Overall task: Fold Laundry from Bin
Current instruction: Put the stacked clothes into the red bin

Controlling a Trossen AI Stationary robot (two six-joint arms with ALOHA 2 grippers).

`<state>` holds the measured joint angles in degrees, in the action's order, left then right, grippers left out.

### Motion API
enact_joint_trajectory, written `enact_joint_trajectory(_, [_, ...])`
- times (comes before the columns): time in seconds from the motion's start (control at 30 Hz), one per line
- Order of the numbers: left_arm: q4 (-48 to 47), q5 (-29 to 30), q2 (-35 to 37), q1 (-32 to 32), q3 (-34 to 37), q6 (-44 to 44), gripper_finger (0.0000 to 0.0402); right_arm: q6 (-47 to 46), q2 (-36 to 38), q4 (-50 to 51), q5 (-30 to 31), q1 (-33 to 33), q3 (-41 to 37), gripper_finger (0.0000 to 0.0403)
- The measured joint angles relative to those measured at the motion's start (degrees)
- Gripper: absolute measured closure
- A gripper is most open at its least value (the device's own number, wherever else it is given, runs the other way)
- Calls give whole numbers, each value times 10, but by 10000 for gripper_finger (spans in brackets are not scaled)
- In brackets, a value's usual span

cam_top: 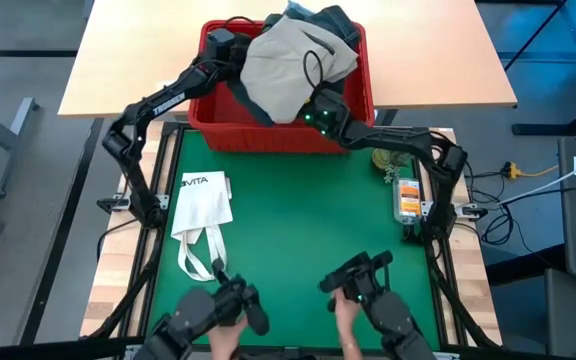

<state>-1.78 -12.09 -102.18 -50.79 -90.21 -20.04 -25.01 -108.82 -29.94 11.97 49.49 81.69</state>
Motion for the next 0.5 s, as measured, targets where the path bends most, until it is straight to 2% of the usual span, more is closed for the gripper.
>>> enact_joint_trajectory(0.27, [-1,10,-35,-24,0,-3,369,-19,-44,-32,-6,27,2,378])
enact_joint_trajectory(0.5, [3,20,-63,-41,0,6,369,-20,-101,-16,12,32,57,378])
